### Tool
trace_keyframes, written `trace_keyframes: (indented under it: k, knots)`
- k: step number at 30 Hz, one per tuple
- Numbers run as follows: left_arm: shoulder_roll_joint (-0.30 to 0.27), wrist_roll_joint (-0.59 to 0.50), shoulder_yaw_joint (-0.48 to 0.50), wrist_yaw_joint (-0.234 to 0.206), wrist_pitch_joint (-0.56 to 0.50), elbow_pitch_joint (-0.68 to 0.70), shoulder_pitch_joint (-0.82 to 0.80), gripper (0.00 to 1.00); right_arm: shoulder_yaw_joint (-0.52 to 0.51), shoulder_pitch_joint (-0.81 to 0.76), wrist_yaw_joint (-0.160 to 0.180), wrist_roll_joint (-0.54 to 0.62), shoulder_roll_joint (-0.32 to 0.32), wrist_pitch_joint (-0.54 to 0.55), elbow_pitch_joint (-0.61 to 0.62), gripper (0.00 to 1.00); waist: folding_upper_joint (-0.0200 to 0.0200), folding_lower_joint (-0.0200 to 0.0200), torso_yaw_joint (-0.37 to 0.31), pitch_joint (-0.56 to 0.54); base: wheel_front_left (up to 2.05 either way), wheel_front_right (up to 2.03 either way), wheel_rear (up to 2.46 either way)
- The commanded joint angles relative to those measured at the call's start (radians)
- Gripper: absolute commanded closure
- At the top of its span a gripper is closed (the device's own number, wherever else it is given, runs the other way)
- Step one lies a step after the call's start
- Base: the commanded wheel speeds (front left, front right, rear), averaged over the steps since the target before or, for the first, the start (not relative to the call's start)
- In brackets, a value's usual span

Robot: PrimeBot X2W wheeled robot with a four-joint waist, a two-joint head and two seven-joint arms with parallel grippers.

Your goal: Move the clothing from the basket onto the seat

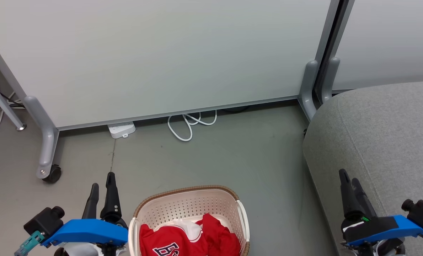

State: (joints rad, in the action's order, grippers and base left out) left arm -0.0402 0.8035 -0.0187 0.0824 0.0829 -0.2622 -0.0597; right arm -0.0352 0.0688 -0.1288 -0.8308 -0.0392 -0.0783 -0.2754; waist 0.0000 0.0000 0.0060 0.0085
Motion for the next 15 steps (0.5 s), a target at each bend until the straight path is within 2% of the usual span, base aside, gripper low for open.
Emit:
trace_keyframes:
  k: [1,15]
  knots:
    - [-0.009,-0.044,-0.007,-0.001,0.014,0.013,-0.023,0.00,0.002,0.025,-0.001,0.051,-0.008,-0.012,0.015,0.00,0.0000,0.0000,0.001,0.000,0.00,0.00,0.00]
    - [-0.010,-0.198,-0.015,-0.007,0.052,-0.010,-0.031,0.00,0.006,0.029,-0.002,0.273,-0.010,-0.043,0.032,0.00,0.0000,0.0000,0.004,0.005,0.00,0.00,0.00]
